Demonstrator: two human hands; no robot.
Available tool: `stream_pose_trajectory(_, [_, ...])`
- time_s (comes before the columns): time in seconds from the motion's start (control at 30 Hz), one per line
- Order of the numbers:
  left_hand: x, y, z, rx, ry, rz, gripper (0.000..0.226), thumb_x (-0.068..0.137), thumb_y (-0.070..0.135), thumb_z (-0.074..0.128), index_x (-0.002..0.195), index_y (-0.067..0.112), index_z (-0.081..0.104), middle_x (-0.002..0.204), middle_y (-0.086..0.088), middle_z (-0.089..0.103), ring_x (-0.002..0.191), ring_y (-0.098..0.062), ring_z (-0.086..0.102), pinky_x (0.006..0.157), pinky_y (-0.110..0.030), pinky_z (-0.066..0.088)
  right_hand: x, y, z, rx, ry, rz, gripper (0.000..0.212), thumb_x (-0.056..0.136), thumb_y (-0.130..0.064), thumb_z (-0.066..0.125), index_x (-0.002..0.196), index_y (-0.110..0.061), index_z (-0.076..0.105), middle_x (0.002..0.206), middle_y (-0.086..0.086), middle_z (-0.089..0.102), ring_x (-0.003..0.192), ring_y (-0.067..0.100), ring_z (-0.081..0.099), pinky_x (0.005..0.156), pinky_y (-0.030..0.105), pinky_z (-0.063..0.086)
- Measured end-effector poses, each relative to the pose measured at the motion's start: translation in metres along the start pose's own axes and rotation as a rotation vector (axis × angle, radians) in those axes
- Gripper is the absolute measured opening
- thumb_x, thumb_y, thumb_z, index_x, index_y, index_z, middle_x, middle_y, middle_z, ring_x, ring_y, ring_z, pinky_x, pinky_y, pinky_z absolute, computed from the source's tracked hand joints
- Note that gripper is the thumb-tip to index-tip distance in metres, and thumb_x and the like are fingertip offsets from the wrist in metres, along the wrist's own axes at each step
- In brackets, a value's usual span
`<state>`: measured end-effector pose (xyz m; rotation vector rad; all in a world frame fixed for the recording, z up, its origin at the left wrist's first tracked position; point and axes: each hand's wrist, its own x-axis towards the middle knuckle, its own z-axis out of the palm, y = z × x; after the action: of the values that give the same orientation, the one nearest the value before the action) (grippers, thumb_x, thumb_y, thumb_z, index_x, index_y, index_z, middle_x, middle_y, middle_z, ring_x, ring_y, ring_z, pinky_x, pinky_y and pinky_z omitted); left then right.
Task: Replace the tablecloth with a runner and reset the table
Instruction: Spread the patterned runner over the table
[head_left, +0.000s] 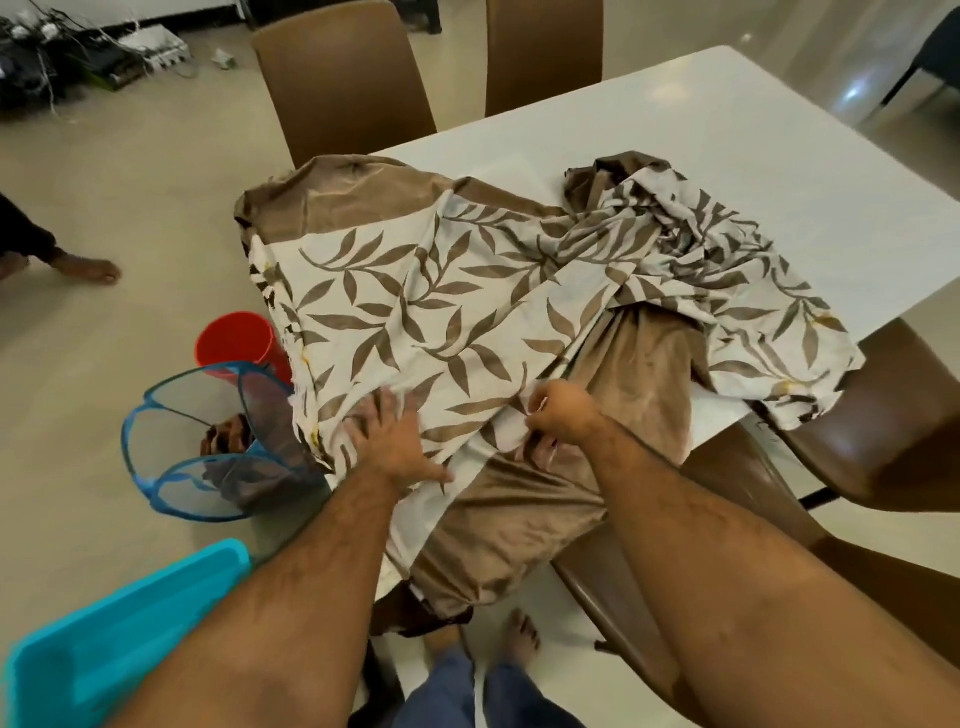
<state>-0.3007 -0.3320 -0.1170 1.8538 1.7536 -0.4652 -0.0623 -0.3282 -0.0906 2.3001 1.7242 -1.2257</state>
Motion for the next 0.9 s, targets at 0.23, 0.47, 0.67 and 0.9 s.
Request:
stream_pose_trajectory(0.23, [-0.021, 0.076, 0.056, -0.157, 0.261, 0.014, 0.099, 0.085, 0.072, 0.045, 0.156, 0.02, -0.001, 0.163, -0.014, -0.008, 0.15, -0.034, -0.01, 0.118, -0.055, -0.002, -0.004, 0.053, -0.002, -0.27, 0.237, 0.074, 0.079, 0.077, -0.043, 0.073, 0.144, -0.025, 0.035, 0.15, 0.011, 0.031, 0.132, 0.036, 0.036, 0.107, 0.049, 0.039])
stream_pose_trajectory(0.47, [-0.019, 0.11, 0.056, -0.12, 0.421, 0.116, 0.08, 0.086, 0.041, 0.059, 0.154, 0.022, 0.021, 0.163, -0.011, 0.01, 0.151, -0.029, 0.002, 0.122, -0.048, 0.003, -0.001, 0.099, -0.057, 0.071, 0.354, 0.03, 0.051, 0.092, -0.039, 0.06, 0.134, -0.013, 0.048, 0.129, 0.011, 0.057, 0.115, 0.031, 0.057, 0.091, 0.037, 0.048])
stream_pose_trajectory(0.67, [0.005, 0.191, 0.064, -0.214, 0.327, 0.181, 0.091, 0.087, 0.072, 0.034, 0.157, 0.019, 0.008, 0.164, -0.008, -0.002, 0.151, -0.026, -0.008, 0.122, -0.048, -0.005, 0.013, 0.176, -0.11, 0.109, 0.565, 0.233, 0.06, 0.09, -0.026, 0.062, 0.143, -0.019, 0.034, 0.154, 0.011, 0.024, 0.124, 0.038, 0.05, 0.097, 0.046, 0.045])
stream_pose_trajectory(0.9, [0.023, 0.205, 0.091, -0.033, 0.257, 0.062, 0.12, 0.072, 0.09, 0.035, 0.151, 0.021, -0.022, 0.147, -0.005, -0.043, 0.143, -0.029, -0.034, 0.112, -0.049, -0.024, 0.044, 0.24, -0.124, -0.1, 0.412, 0.137, 0.067, 0.091, -0.021, 0.062, 0.15, -0.02, 0.03, 0.147, 0.016, 0.038, 0.125, 0.033, 0.051, 0.102, 0.042, 0.043])
